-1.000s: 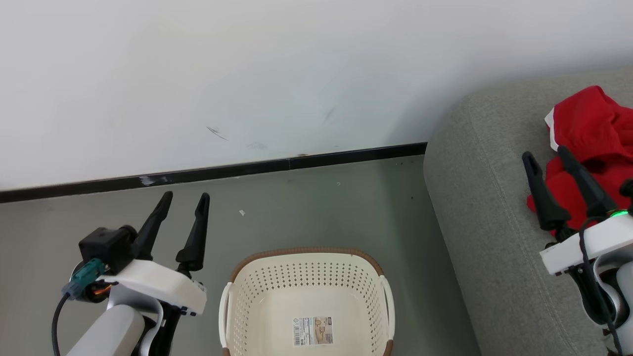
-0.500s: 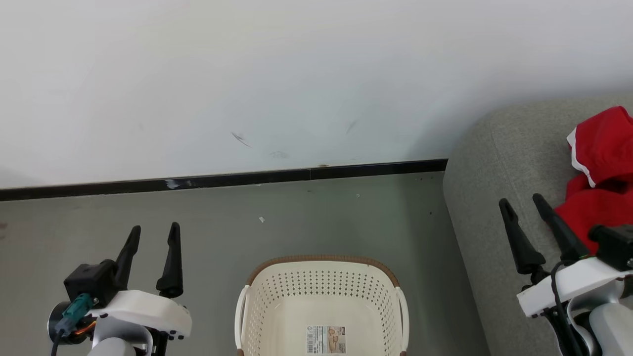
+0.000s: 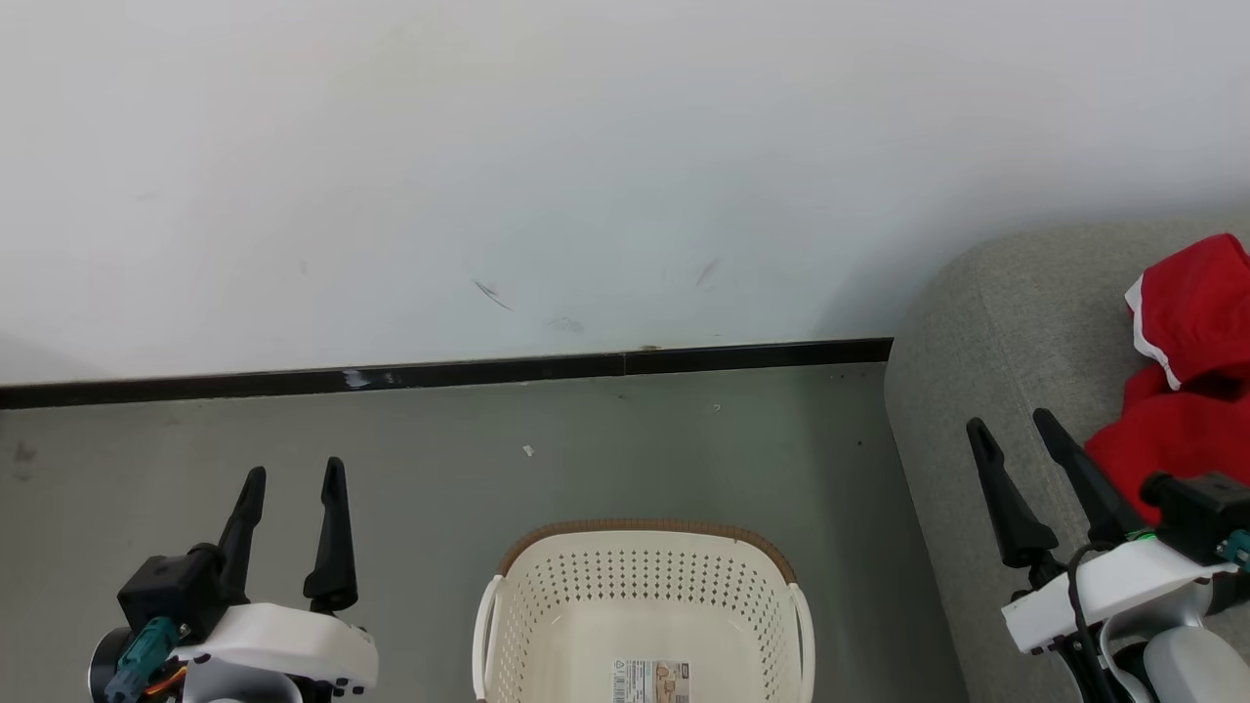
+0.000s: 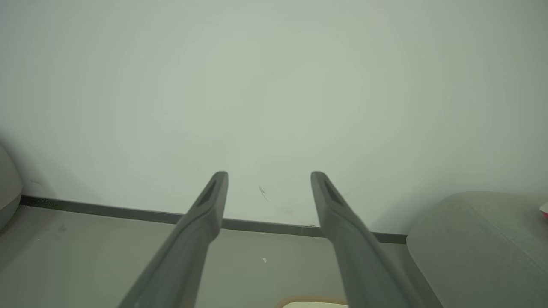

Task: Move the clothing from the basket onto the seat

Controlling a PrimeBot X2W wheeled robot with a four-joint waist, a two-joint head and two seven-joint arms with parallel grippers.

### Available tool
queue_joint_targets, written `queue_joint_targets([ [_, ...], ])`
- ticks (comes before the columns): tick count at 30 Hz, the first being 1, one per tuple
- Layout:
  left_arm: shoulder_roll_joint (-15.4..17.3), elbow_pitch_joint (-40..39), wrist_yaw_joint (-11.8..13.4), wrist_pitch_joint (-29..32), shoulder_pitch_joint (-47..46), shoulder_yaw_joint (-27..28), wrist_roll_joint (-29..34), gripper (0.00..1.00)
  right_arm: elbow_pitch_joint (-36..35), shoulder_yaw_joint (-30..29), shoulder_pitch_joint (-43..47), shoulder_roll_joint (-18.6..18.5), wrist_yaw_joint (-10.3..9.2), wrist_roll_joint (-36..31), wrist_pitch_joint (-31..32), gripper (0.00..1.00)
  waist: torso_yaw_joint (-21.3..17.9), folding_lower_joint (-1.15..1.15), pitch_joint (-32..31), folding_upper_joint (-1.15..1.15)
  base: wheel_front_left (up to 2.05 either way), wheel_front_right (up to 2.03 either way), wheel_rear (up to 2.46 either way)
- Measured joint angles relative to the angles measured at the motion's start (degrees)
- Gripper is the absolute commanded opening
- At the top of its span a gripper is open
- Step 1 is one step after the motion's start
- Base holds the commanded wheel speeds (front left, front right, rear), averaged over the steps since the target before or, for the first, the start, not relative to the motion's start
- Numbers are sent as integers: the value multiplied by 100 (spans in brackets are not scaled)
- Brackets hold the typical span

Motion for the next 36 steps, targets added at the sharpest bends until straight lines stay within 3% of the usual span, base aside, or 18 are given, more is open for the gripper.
queue_joint_targets([
  [36, -460, -179, -606, -1, 382, 622, 294, 100, -264, -126, 136, 221, 0, -191, 0, 100, -47, 0, 104, 0, 0, 0, 0],
])
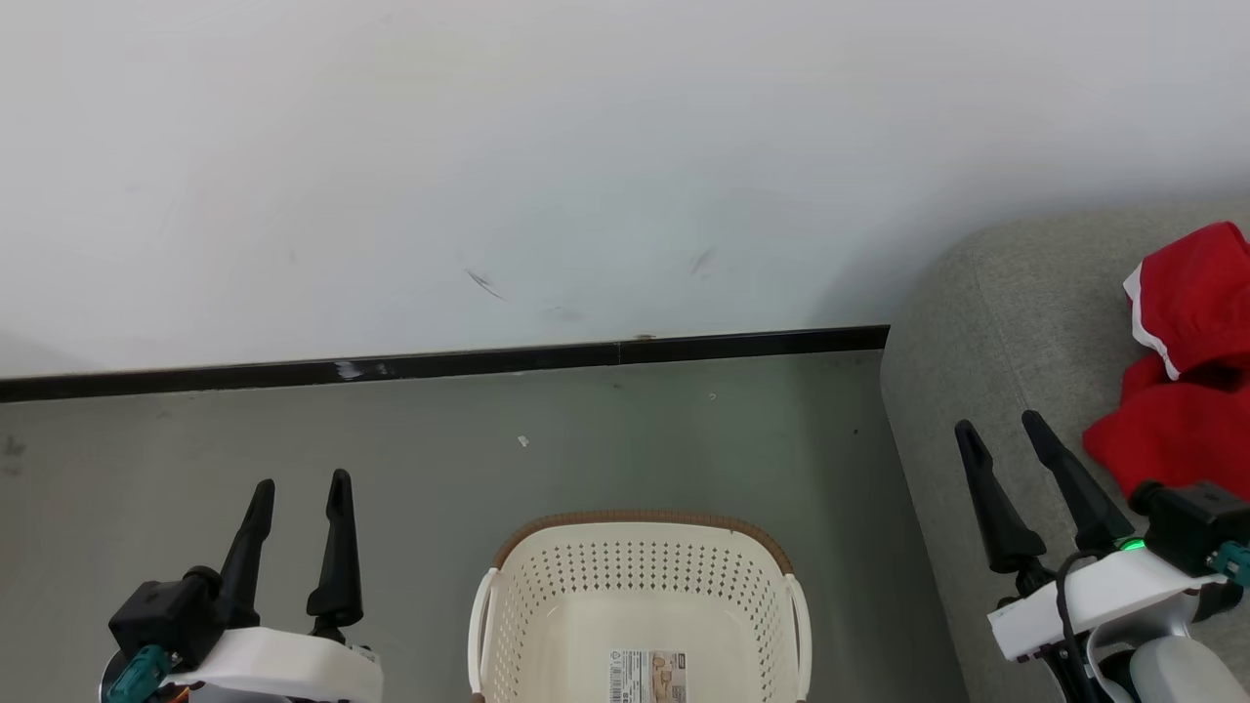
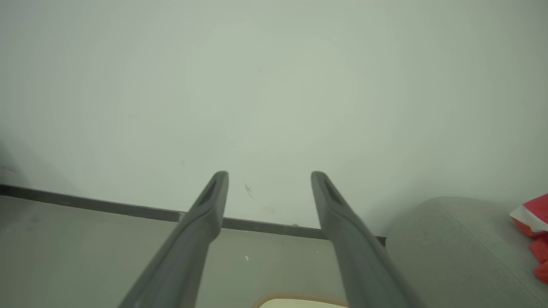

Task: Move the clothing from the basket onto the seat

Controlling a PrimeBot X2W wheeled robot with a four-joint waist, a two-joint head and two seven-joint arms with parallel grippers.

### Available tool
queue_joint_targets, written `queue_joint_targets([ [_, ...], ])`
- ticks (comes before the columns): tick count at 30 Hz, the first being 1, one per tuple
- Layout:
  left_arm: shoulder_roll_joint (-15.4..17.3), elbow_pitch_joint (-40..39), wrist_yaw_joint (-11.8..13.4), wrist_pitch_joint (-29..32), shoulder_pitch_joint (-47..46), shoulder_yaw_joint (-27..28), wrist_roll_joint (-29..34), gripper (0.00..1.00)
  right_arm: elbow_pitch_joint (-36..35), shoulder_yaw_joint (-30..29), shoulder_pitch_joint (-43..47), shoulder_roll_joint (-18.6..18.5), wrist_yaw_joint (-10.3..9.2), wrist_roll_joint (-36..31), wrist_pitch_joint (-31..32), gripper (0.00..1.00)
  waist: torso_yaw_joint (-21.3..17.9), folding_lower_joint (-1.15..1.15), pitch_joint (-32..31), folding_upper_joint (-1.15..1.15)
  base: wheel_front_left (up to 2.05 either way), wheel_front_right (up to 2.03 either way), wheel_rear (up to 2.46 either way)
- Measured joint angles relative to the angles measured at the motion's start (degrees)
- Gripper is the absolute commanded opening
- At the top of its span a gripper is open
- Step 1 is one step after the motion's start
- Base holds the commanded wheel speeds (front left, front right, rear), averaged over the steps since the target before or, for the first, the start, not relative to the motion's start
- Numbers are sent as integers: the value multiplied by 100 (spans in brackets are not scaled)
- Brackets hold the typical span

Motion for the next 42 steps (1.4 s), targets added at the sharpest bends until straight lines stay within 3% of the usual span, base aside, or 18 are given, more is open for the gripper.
queue_joint_targets([
  [12, -102, 69, -165, 0, 13, 130, 1, 100, -33, 37, 8, 18, 0, -43, 0, 100, -25, 0, 58, 0, 0, 0, 0],
  [13, -114, 85, -192, 2, 15, 137, 0, 0, -19, 43, 10, 24, -1, -43, 1, 0, -28, 0, 61, 0, 0, 0, 0],
  [22, -301, 390, -203, 69, 202, 70, -155, 0, 241, 129, 311, 211, -3, 104, 27, 0, -27, 0, 61, 0, 0, 0, 0],
  [35, -333, 393, -335, 313, 202, 231, -994, 0, 193, 49, 316, 268, -3, 1199, 168, 0, -36, 2, 27, 0, 0, 0, 0],
  [42, -354, 408, -404, 427, 202, 325, -1419, 0, 212, -44, 316, 300, -3, 1714, 332, 0, -45, 22, -13, 0, 0, 0, 0],
])
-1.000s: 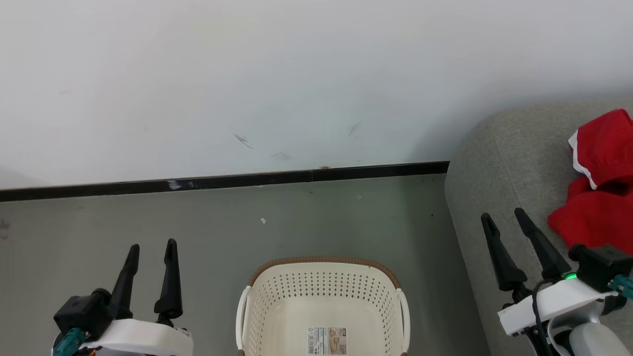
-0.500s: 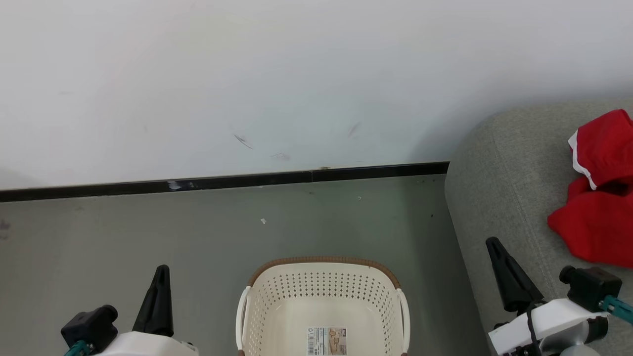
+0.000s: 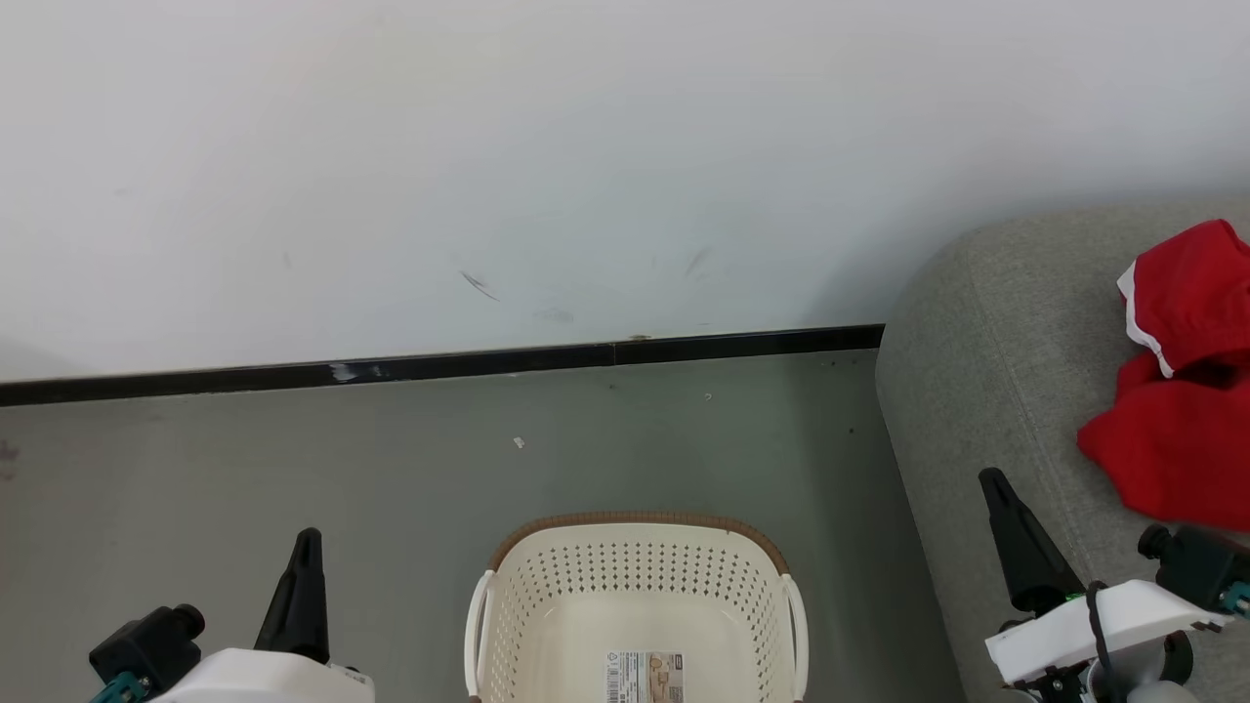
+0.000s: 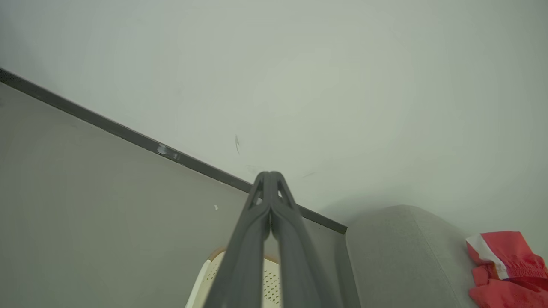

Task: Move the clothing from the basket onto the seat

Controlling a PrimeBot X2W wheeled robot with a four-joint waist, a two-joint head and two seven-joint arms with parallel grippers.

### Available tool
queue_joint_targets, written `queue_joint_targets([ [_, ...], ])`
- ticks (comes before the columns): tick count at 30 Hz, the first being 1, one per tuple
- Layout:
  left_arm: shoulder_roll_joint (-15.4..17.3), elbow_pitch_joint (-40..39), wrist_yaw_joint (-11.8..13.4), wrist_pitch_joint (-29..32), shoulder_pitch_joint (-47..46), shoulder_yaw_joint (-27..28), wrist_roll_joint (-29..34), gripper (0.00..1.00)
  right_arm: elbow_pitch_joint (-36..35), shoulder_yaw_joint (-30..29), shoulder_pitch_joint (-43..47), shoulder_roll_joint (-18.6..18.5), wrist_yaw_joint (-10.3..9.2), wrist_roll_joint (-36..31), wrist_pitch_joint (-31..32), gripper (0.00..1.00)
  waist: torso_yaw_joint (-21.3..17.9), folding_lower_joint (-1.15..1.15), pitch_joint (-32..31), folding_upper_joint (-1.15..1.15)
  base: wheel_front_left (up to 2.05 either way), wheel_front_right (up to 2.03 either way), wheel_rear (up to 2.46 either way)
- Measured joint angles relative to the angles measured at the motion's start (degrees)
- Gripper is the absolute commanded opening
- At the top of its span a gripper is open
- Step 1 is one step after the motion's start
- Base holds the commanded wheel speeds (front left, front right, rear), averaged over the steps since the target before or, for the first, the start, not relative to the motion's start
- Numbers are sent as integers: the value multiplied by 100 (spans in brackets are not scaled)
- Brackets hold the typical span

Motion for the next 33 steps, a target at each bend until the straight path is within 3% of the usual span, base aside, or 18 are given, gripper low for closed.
queue_joint_targets([
  [5, -16, 9, -55, 116, 0, 71, -290, 0, 19, -57, 0, 0, 0, 389, 70, 0, -4, 18, -29, 0, 0, 0, 0],
  [17, -41, 44, -158, 349, -1, 243, -1005, 0, 146, -182, -2, 0, 0, 1304, 313, 0, -14, 29, -85, 0, 0, 0, 0],
  [33, -111, 143, -314, 687, -7, 479, -2017, 0, 322, -326, -15, 9, 0, 2617, 587, 0, -27, -7, -106, 0, 0, 0, 0],
])
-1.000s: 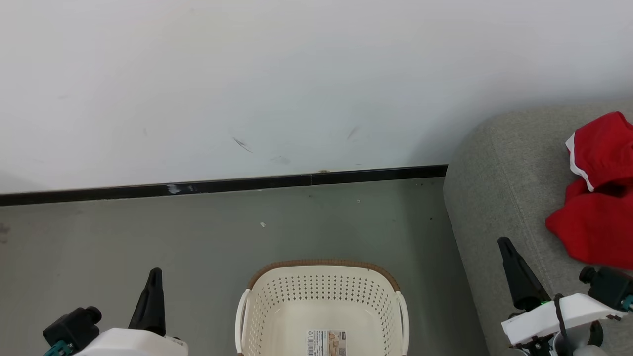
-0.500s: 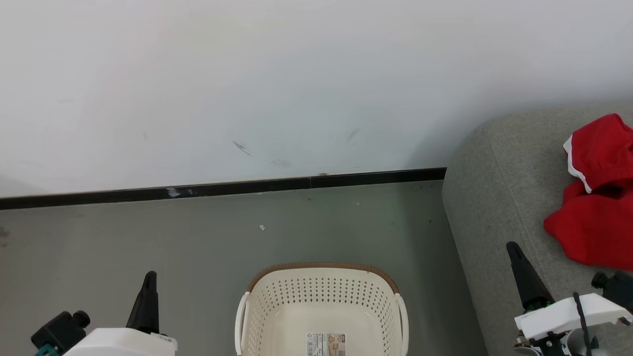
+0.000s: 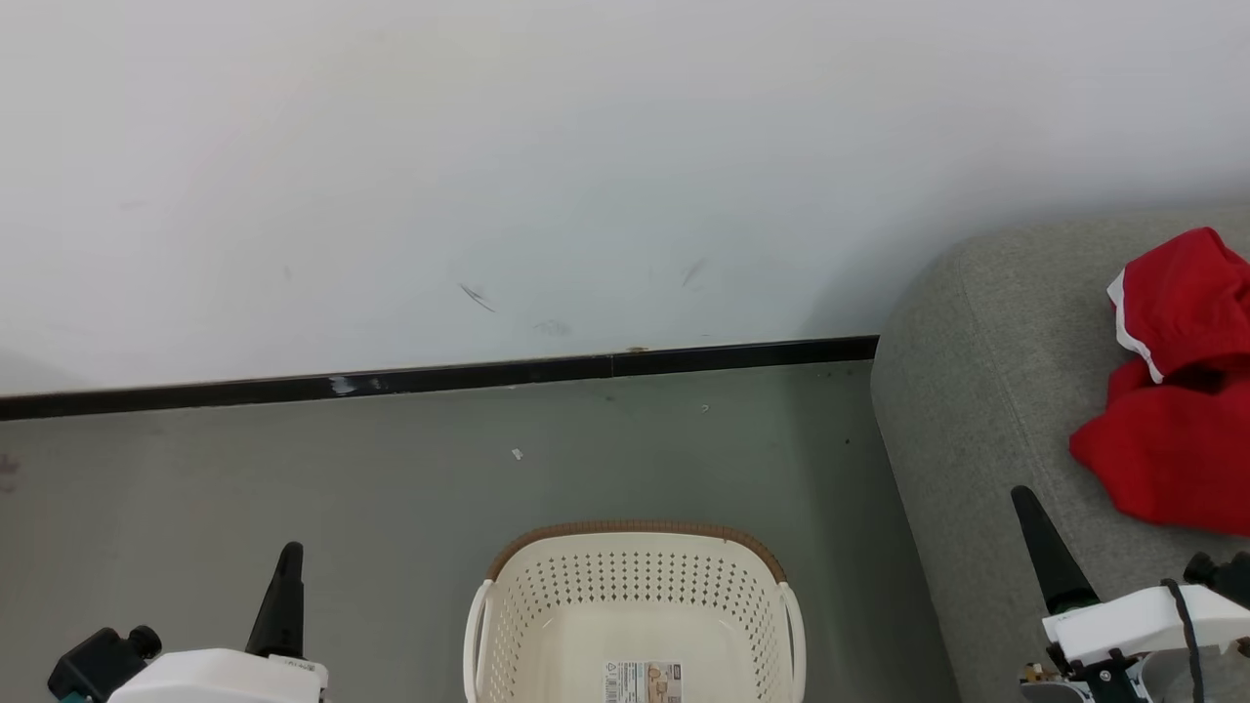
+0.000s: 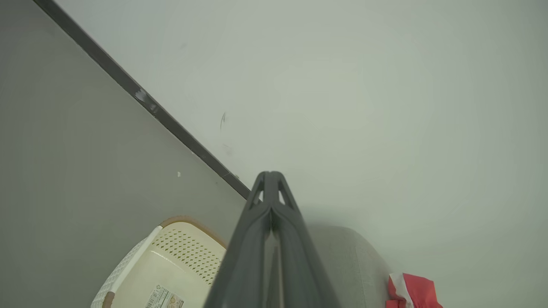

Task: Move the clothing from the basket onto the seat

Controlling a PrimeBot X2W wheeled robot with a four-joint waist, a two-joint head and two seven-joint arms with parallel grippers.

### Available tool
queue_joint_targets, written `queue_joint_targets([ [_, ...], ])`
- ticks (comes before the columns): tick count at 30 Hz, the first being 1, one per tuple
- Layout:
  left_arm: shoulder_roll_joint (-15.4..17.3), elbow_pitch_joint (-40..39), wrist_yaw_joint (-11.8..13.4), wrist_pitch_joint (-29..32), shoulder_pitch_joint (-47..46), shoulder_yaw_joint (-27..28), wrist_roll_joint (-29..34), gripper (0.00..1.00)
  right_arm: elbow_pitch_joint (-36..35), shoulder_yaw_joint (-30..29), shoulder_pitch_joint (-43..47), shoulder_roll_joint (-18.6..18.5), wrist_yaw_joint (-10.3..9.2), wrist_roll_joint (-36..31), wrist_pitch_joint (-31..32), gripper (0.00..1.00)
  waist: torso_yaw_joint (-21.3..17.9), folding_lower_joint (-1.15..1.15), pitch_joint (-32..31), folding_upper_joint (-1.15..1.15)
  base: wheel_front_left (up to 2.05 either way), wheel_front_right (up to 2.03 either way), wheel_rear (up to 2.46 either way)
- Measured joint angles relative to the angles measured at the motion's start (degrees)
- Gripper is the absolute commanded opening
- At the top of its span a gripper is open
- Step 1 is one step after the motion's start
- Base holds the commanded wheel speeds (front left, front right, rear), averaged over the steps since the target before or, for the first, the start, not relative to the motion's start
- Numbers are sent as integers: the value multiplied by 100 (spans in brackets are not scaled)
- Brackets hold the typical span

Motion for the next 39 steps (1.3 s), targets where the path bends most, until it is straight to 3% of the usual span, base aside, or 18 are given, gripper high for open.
queue_joint_targets([
  [39, -91, 227, -448, 733, -125, 536, -2352, 0, 345, -344, -129, 68, 0, 2962, 619, 0, -34, -11, -77, 0, 0, 0, 0],
])
